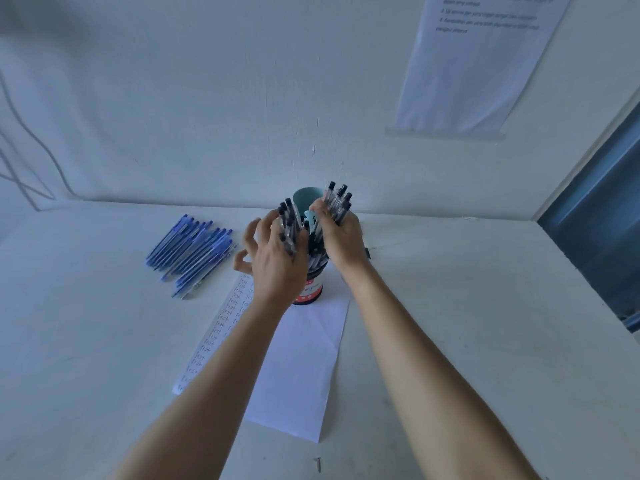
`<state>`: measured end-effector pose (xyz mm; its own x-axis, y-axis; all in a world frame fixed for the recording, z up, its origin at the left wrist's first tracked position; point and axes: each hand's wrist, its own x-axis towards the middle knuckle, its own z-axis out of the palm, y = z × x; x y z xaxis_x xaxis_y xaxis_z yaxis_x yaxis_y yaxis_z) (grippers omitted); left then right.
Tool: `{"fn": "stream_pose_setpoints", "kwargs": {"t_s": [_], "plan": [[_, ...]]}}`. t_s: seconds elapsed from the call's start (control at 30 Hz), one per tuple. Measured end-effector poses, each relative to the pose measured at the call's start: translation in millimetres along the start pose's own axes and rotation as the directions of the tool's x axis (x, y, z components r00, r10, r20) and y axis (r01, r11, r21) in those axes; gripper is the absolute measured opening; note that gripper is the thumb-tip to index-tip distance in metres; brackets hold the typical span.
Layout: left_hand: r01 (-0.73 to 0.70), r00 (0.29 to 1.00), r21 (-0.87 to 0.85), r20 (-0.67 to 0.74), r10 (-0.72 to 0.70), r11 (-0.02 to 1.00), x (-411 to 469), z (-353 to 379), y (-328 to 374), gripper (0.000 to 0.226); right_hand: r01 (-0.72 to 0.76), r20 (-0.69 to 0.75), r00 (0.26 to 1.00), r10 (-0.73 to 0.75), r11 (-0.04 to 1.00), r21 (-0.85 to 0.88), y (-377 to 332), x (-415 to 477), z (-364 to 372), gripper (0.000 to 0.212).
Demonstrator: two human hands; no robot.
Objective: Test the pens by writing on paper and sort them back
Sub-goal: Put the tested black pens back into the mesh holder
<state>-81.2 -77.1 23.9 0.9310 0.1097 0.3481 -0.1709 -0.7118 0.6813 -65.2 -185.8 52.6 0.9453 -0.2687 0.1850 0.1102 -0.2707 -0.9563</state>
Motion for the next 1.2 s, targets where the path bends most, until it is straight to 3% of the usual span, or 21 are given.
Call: {"fn": "stream_pose_setpoints", "kwargs": {"t_s": [0.1, 0.17, 0.3, 0.4, 0.5, 0.57, 0.7, 0.83, 0.93, 1.0, 1.1, 1.2], "plan": [[-0.046, 0.993, -0.012, 0.113, 0.047, 0.999, 8.7, -9.6, -5.1, 0.048, -0.010, 0.182, 0.983, -0.012, 0.993, 0.121, -6.3, -5.7, -10.4, 0.031], [-0.044, 0.990, -0.041, 0.134, 0.049, 0.998, 11.0, -16.7, -6.2, 0.059, -0.013, 0.218, 0.976, -0.028, 0.983, 0.185, -7.9, -9.0, -12.0, 0.017], [-0.115, 0.993, -0.345, -0.006, 0.120, 0.931, 6.3, -28.4, 1.4, 0.077, 0.106, 0.052, 0.990, -0.129, 0.941, 0.320, -14.0, -12.7, -6.0, 0.039], [-0.210, 0.978, -0.490, -0.092, 0.190, 0.846, 9.0, -29.5, 4.8, 0.063, 0.197, -0.052, 0.980, -0.190, 0.932, 0.303, -20.9, -12.2, -2.0, 0.029], [-0.177, 0.982, -0.385, -0.136, 0.134, 0.906, 17.2, -24.8, 12.5, 0.030, 0.212, -0.144, 0.973, -0.182, 0.950, 0.230, -21.9, -8.0, 2.1, 0.050], [-0.192, 0.975, -0.320, -0.173, 0.142, 0.928, 20.7, -20.8, 14.6, 0.024, 0.217, -0.190, 0.964, -0.185, 0.962, 0.167, -19.5, -5.5, 5.0, 0.053], [-0.261, 0.958, -0.236, -0.182, 0.221, 0.936, 20.1, -18.1, 13.5, 0.032, 0.204, -0.187, 0.963, -0.193, 0.978, 0.044, -10.1, -1.1, 14.4, 0.046], [-0.226, 0.974, -0.208, -0.065, 0.217, 0.952, 13.4, -21.0, 10.3, 0.053, 0.083, -0.088, 0.993, -0.079, 0.995, 0.050, -8.6, -6.9, 16.8, 0.052], [-0.223, 0.968, -0.371, 0.029, 0.251, 0.902, 7.7, -26.1, -0.2, 0.070, -0.018, 0.027, 1.000, 0.015, 0.994, 0.107, -1.8, -8.1, 17.4, 0.067], [-0.252, 0.961, -0.452, -0.013, 0.276, 0.856, 5.6, -31.4, -3.2, 0.075, -0.068, 0.092, 0.995, 0.045, 0.961, 0.266, -3.4, -14.5, 11.0, 0.076], [-0.421, 0.906, -0.339, -0.115, 0.407, 0.841, 12.2, -39.4, -1.0, 0.074, -0.068, 0.120, 0.993, 0.015, 0.888, 0.454, 0.9, -28.7, -6.1, 0.058], [-0.613, 0.790, -0.086, -0.053, 0.611, 0.785, 27.1, -40.3, 7.6, 0.066, -0.079, 0.095, 0.994, 0.046, 0.917, 0.391, 21.4, -40.0, -11.8, 0.037]]}}
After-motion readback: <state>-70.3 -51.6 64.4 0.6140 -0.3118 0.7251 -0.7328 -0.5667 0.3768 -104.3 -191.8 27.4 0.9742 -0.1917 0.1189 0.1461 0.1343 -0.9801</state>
